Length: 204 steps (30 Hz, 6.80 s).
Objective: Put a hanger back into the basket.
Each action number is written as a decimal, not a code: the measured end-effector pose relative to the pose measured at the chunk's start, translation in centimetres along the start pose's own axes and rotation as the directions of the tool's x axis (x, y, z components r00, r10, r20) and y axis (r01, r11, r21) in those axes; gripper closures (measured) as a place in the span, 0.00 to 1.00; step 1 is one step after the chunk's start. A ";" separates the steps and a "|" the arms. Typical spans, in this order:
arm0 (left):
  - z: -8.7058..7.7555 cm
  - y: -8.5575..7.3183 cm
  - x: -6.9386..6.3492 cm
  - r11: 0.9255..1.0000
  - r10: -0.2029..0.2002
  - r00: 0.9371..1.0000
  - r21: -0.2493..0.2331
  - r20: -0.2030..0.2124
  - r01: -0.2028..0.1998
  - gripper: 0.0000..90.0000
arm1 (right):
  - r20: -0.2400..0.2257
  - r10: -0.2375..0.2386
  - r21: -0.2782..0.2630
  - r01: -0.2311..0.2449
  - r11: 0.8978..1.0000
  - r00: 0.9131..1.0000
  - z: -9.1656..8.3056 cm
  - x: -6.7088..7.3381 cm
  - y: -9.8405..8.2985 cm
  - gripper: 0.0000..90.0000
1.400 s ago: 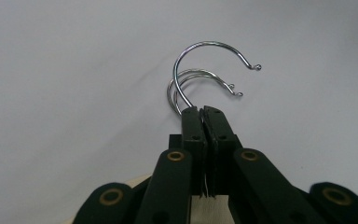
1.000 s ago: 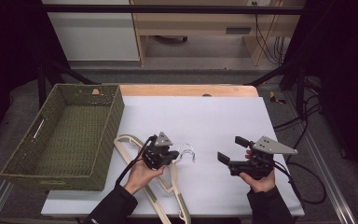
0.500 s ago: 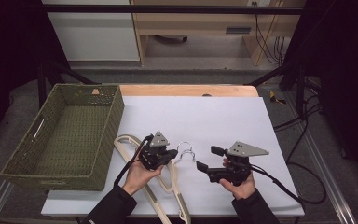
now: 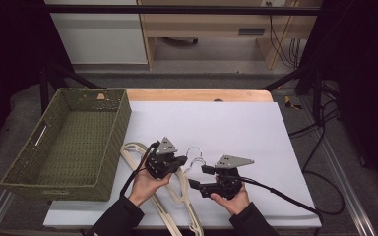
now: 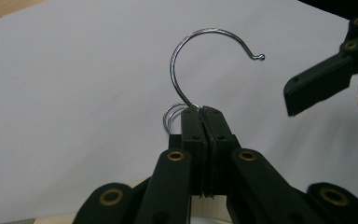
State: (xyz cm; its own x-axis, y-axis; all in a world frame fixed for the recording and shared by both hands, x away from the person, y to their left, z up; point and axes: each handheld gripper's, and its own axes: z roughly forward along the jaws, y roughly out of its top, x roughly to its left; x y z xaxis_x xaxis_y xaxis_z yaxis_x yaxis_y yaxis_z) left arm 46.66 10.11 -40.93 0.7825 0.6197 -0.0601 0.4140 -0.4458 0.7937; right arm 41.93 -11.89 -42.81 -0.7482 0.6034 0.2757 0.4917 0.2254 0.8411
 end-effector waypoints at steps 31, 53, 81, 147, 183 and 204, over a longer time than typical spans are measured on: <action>-0.7 0.2 0.0 0.999 -0.015 1.000 -0.030 -0.002 0.015 0.93 | -0.092 0.201 0.078 -0.194 0.978 0.975 4.0 -0.1 -0.5 0.86; -8.5 0.0 2.0 0.985 -0.026 1.000 -0.172 0.009 0.027 0.20 | -0.159 0.298 0.043 -0.295 0.955 0.941 2.2 0.5 0.8 0.97; -6.6 -0.5 0.4 0.992 0.126 0.975 -0.016 0.186 -0.125 0.42 | -0.280 -0.011 0.092 0.038 0.995 0.960 -2.7 -0.1 2.9 0.97; -16.6 2.6 3.3 0.975 0.007 0.998 -0.219 -0.065 -0.021 0.96 | 0.227 0.058 -0.256 0.003 0.967 0.972 -11.5 -6.7 1.3 0.07; -25.1 -0.8 19.9 0.982 -0.103 0.965 -0.181 -0.243 0.060 0.96 | 0.221 0.054 -0.256 0.005 0.967 0.974 -11.4 -6.9 1.0 0.05; -25.7 -5.9 23.3 0.984 -0.164 0.944 -0.121 -0.288 0.134 0.96 | 0.223 0.057 -0.249 0.000 0.969 0.973 -11.2 -7.1 0.8 0.05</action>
State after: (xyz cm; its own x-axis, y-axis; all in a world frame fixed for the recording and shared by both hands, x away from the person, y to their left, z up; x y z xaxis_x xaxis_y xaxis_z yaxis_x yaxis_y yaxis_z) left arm 50.56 43.76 -31.45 0.5367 0.8437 -0.0123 0.4557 -0.2776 0.8457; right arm 42.69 -24.56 -38.90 -0.6011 0.7704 0.2125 0.3653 0.0284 0.9305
